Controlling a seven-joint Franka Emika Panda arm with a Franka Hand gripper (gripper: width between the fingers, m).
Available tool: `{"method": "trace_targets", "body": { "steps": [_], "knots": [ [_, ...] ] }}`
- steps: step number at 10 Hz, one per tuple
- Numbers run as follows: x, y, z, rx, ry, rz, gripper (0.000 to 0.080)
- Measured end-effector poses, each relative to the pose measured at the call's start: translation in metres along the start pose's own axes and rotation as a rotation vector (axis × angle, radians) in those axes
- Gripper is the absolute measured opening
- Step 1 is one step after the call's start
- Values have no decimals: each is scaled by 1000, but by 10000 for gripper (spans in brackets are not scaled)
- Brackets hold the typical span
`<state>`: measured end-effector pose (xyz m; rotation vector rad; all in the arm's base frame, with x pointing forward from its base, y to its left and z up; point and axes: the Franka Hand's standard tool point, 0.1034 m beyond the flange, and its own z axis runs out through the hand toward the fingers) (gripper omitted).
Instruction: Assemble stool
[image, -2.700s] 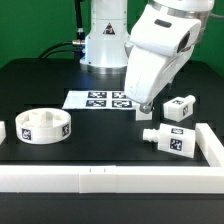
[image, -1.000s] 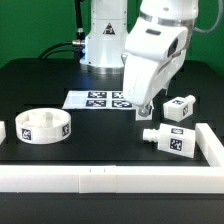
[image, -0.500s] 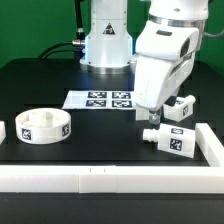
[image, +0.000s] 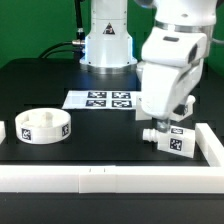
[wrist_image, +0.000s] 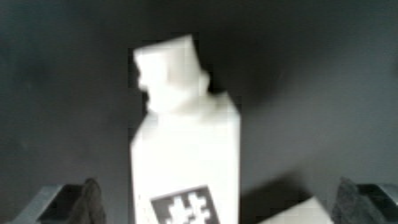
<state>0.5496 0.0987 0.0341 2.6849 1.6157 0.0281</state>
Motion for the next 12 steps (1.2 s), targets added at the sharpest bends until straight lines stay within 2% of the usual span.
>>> {"method": "trace_targets", "body": {
  "steps": [2,4,5,6,7,8,9,10,11,12],
  "knots": [
    [-7,11,7,4,-1,-85,650],
    [-6,8,10,9,-2,-88,649],
    [-7,8,10,10,-2,-87,500],
    [-7,8,10,10,-3,-87,500],
    [-7,8,10,10,-2,-87,361],
    [-9,10,10,10,-5,-96,318],
    [-24,15,5,3,-11,-129,318],
    [-50,13,-6,-20,-11,-91,318],
    [-79,3,-18,-37,-15,-32,318],
    [-96,-5,-28,-32,-31,22,318]
  ]
}}
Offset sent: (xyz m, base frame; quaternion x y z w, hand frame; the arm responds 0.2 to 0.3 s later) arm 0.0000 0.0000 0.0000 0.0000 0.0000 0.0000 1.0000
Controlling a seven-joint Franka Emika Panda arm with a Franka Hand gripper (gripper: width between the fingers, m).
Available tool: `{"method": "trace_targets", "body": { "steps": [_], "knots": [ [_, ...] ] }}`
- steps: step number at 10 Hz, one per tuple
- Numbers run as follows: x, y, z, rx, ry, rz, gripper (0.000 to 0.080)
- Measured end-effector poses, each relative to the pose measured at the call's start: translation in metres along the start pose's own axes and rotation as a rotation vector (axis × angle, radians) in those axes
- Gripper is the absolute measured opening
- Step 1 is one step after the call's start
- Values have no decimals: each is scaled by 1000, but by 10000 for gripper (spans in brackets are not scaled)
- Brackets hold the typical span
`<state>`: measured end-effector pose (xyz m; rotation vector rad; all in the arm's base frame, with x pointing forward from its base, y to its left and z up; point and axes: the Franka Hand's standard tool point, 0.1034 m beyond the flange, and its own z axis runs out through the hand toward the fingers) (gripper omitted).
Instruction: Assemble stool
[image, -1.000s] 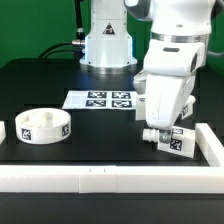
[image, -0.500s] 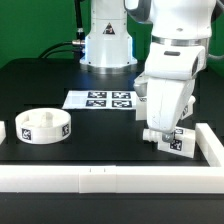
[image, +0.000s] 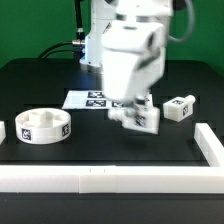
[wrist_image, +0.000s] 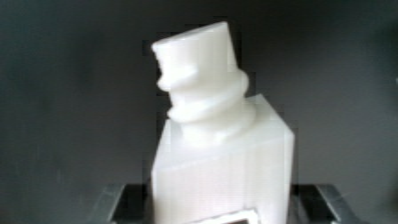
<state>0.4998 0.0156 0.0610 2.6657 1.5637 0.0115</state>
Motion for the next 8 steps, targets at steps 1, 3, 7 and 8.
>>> {"method": "trace_targets", "body": {
  "steps": [1,3,7,8],
  "knots": [
    [-2,2,-5,-2,-3,5,318],
    [-1,0,0,5,-5,1,320],
    [-56,-13,12,41,-26,119,320],
    [-68,-23,18,43,-28,128,320]
  ]
}}
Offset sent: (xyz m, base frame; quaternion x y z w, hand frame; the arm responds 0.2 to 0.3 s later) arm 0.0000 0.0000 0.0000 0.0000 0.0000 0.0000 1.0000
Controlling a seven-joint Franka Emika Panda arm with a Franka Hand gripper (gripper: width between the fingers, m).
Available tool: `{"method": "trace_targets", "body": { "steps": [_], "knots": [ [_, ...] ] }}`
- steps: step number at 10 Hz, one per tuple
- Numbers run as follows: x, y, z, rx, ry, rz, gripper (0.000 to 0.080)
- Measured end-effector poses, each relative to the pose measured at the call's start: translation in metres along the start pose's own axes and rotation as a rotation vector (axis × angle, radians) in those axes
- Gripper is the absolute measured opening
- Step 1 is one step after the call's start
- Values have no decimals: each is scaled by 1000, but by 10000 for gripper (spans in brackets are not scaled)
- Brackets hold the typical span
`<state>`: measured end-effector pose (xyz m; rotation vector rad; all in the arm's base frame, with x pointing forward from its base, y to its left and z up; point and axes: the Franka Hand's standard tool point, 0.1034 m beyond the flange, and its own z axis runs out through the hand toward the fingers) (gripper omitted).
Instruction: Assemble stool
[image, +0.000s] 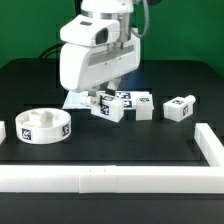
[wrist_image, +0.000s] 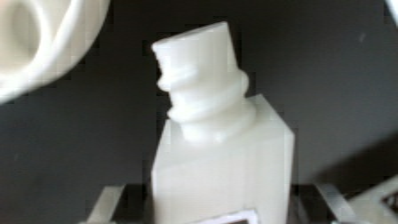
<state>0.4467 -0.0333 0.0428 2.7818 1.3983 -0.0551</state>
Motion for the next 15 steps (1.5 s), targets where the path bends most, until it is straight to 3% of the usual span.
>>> {"method": "trace_targets", "body": {
  "steps": [2,3,6,9,11,12,13,15],
  "knots": [
    [-19,-8,12,14,-8,28,320],
    [-27,-19,13,25,-14,38,321],
    [-25,-17,13,25,-14,35,321],
    [-29,-19,21,41,-20,59,321],
    [-30,-19,22,43,-21,58,563],
    [-30,-19,21,47,-25,57,563],
    [-32,-11,10,67,-46,46,633],
    [-30,16,-6,56,-45,-14,646]
  ]
}}
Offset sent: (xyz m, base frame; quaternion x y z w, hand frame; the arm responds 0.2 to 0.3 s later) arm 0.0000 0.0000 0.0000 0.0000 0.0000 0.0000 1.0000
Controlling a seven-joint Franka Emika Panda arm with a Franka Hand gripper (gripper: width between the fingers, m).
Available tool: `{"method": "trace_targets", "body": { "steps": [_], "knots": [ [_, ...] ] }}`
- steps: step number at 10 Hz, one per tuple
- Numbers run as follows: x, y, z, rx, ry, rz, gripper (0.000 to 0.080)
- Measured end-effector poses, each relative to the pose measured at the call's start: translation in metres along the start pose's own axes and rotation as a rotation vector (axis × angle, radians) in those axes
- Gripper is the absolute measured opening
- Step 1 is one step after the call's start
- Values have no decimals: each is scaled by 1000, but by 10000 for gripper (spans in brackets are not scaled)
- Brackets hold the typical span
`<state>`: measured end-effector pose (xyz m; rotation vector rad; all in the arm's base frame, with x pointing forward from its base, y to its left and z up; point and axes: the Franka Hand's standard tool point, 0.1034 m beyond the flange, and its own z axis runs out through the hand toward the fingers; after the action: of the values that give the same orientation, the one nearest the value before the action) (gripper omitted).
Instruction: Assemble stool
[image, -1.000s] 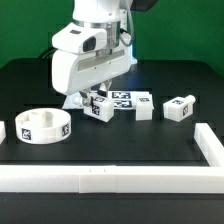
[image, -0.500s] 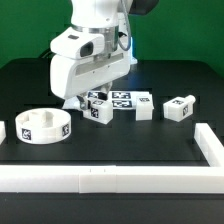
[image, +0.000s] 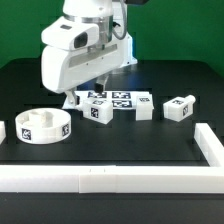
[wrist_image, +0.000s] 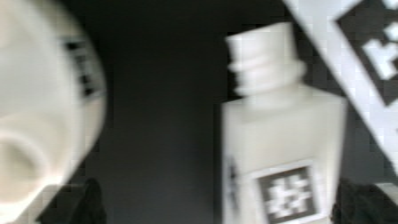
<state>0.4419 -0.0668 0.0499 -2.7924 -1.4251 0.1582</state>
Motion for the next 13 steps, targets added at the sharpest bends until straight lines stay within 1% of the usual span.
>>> {"method": "trace_targets", "body": {
  "steps": [1,2,4,5,6,7,8,9,12,13],
  "knots": [
    [0,4,-3,5,-5,-8,646],
    [1,1,0,7,-5,-10,649],
    [0,3,1,8,-6,-10,649],
    [0,14,1,5,-10,-20,649],
    [1,26,0,-4,-9,-23,649],
    [1,35,0,-10,-7,-43,649],
    [0,45,1,-5,-11,-87,649],
    [3,47,0,-12,-8,-92,649],
    [2,46,3,-7,-10,-92,649],
    [1,48,10,-7,-10,-89,649]
  ]
}}
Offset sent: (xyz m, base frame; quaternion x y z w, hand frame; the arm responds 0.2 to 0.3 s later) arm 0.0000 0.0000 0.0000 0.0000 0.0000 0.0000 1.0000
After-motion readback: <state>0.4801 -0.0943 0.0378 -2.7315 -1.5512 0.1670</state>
